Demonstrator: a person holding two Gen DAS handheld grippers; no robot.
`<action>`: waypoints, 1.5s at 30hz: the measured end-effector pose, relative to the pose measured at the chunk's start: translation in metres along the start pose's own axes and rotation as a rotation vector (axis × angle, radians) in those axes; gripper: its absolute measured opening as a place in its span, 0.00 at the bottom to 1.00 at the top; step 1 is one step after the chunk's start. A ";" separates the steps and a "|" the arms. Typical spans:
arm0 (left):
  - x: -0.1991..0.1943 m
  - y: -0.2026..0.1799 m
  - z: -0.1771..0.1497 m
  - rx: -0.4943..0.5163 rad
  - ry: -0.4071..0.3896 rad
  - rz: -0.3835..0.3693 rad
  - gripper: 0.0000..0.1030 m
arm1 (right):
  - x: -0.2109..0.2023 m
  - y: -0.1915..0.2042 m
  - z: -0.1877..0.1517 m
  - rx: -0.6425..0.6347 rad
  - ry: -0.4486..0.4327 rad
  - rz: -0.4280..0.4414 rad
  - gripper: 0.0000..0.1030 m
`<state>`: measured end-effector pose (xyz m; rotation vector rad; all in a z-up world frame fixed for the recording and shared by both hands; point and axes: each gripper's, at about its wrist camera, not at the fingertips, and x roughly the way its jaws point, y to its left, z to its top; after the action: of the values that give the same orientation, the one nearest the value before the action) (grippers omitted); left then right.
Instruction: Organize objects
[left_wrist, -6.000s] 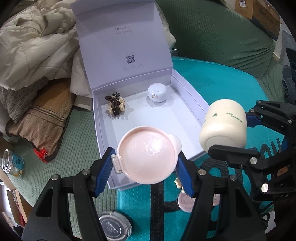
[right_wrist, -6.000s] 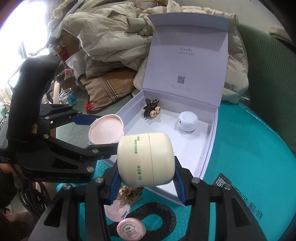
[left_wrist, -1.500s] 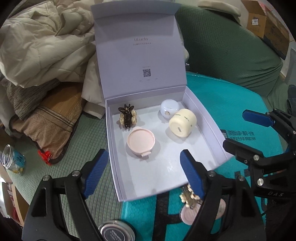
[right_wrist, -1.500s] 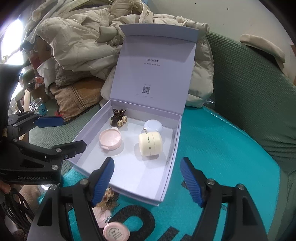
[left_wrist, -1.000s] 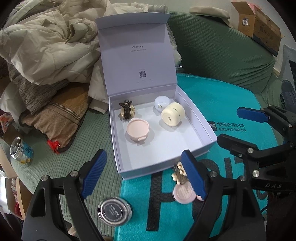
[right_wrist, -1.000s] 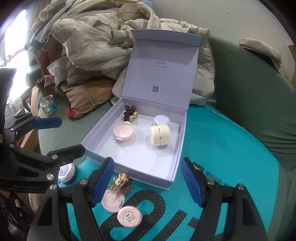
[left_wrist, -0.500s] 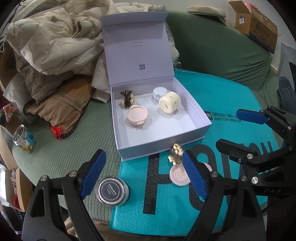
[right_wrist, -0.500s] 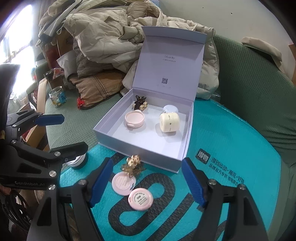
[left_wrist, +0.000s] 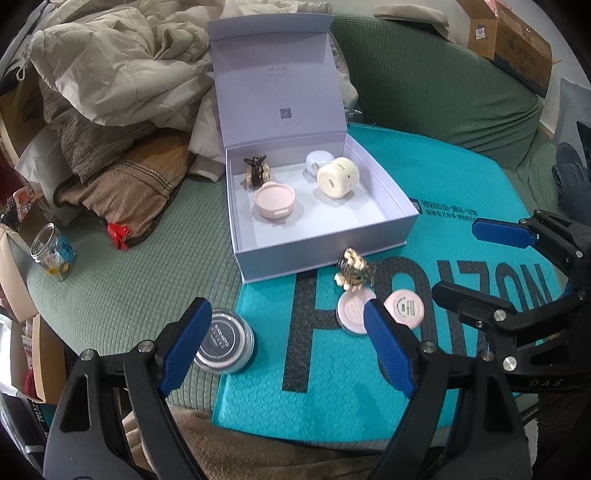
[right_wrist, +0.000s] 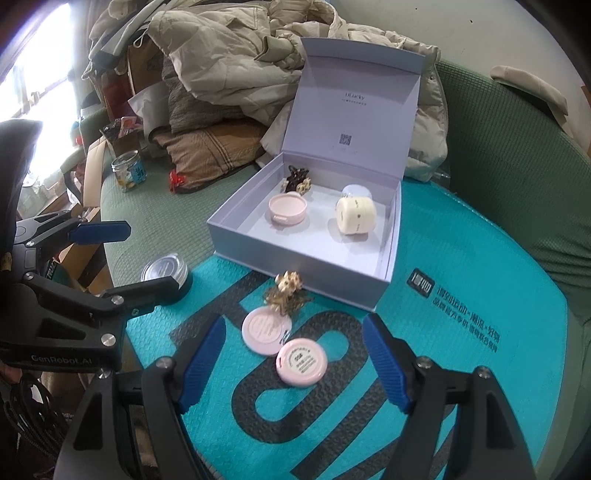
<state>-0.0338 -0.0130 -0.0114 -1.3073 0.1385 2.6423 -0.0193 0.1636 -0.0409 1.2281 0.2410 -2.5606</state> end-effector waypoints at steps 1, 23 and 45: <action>0.000 0.000 -0.002 -0.003 0.002 0.000 0.81 | 0.001 0.001 -0.003 0.000 0.006 0.002 0.75; 0.021 0.008 -0.055 -0.082 0.075 -0.024 0.81 | 0.033 0.012 -0.044 0.049 0.058 0.049 0.75; 0.051 0.054 -0.084 -0.210 0.134 0.027 0.81 | 0.072 0.009 -0.058 0.057 0.070 -0.004 0.75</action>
<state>-0.0097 -0.0732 -0.1031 -1.5586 -0.1071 2.6499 -0.0161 0.1579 -0.1336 1.3411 0.1862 -2.5470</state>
